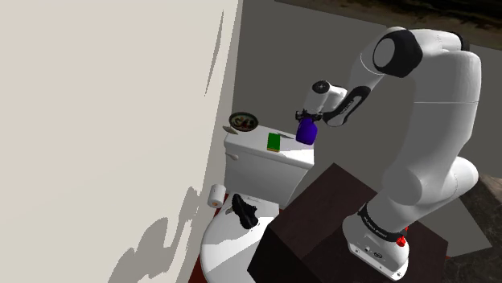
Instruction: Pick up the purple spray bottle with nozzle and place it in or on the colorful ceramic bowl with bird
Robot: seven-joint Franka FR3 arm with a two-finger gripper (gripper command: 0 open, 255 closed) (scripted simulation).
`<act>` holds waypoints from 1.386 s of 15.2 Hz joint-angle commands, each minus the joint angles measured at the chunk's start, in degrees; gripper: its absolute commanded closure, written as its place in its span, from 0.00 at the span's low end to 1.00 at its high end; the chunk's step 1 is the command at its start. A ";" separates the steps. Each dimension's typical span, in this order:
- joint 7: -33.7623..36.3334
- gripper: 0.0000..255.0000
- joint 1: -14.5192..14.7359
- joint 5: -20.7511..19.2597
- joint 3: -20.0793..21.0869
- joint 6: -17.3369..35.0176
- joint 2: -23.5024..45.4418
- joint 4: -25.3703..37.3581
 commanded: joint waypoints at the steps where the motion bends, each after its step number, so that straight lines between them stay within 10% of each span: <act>1: -2.22 1.00 -0.72 1.68 0.83 -0.68 -1.60 -0.92; 8: -9.83 1.00 -3.21 7.97 4.07 -3.42 -6.92 -3.45; 21: -11.07 1.00 4.98 19.98 13.23 -18.99 4.08 16.01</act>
